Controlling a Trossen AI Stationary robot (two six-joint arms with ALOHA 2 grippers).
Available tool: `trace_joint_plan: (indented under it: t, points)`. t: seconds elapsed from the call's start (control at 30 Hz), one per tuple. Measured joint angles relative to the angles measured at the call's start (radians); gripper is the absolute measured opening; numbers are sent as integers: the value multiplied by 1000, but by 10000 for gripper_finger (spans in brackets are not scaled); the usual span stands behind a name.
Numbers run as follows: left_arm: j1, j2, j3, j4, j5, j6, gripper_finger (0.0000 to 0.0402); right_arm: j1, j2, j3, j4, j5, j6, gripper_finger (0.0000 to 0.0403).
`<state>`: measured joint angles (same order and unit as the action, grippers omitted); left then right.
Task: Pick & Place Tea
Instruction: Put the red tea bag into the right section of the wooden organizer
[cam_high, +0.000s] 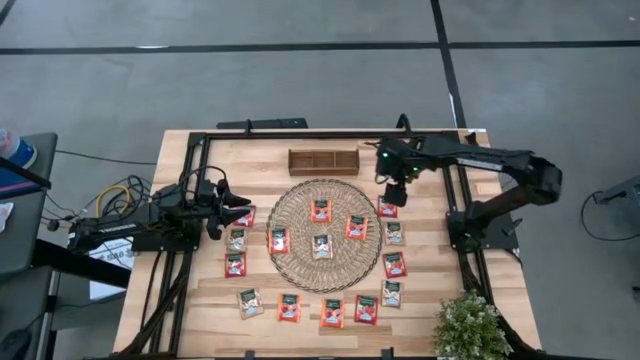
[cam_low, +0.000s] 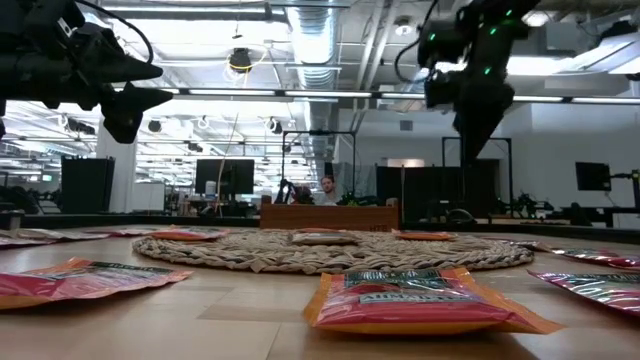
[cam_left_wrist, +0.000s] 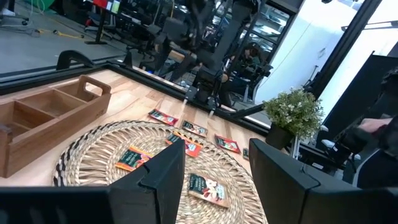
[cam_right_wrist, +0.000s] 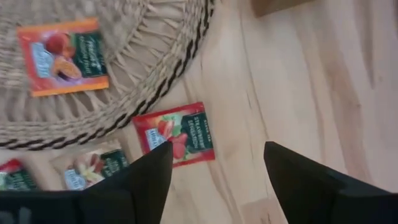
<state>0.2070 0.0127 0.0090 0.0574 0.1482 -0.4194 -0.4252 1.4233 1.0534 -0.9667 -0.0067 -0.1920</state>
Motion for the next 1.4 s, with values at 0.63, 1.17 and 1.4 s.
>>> trace_joint_plan:
  t: [0.63,1.17,1.4]
  points:
    - [0,0,0,-1,0,1,170,-113,364,-2,43,-86,-137,235]
    - [0,0,0,-2,-1,1,170,-125,418,-5,86,-85,-54,231]
    - [0,0,0,-2,0,-8,170,-122,401,-61,130,-51,-36,195]
